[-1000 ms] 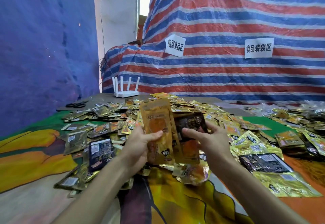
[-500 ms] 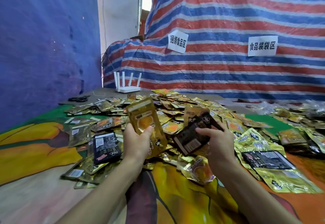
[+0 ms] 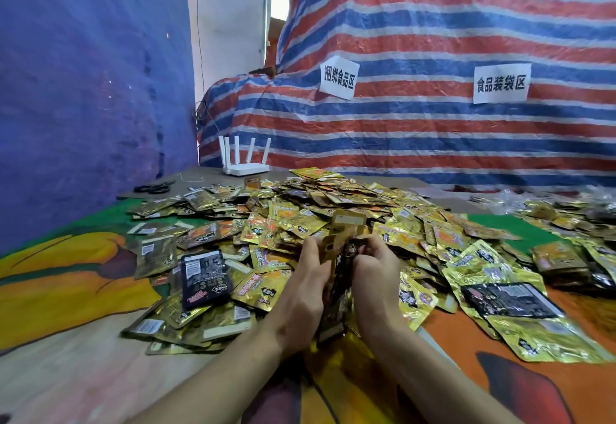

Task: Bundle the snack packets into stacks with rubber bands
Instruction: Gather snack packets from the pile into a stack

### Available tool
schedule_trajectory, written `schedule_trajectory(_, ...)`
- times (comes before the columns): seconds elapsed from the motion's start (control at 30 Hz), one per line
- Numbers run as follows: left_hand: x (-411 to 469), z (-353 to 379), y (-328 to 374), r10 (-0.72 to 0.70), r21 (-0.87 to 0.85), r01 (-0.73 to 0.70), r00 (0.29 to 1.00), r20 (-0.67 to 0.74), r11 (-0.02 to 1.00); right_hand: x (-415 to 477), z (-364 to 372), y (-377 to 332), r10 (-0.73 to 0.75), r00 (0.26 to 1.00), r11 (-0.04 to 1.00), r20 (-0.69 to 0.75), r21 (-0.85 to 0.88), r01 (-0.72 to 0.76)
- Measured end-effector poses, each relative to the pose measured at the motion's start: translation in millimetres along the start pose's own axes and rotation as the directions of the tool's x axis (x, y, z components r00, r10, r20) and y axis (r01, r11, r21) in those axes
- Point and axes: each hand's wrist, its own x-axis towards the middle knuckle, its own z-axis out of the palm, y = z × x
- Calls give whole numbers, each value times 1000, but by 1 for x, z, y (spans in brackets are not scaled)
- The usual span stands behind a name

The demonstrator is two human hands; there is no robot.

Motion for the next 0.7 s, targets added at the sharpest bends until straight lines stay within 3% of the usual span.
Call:
schedule_trajectory(0.17,-5,0,1,17,41,-17,1000,-16,999,-6,4,-1,-31,999,1000,-37,-6,31)
schedule_trajectory(0.3,-5,1,7,84,170,-66,992,-96,983,-8,1,4,-4,999,997,-54,81,8)
schedule_trajectory(0.43,0,0,4,127,131,-101,969,-210,986,-6,-3,2,132,984,929,116,331,-164)
schedule_trajectory(0.5,0,-3,4,79,66,-68,979,-185,995,-5,-4,3,81,976,922,200,357,-149)
schedule_trajectory(0.7,1,-5,11,-36,-157,41,999,32,987,-6,-5,1,36,974,971,223,221,-87)
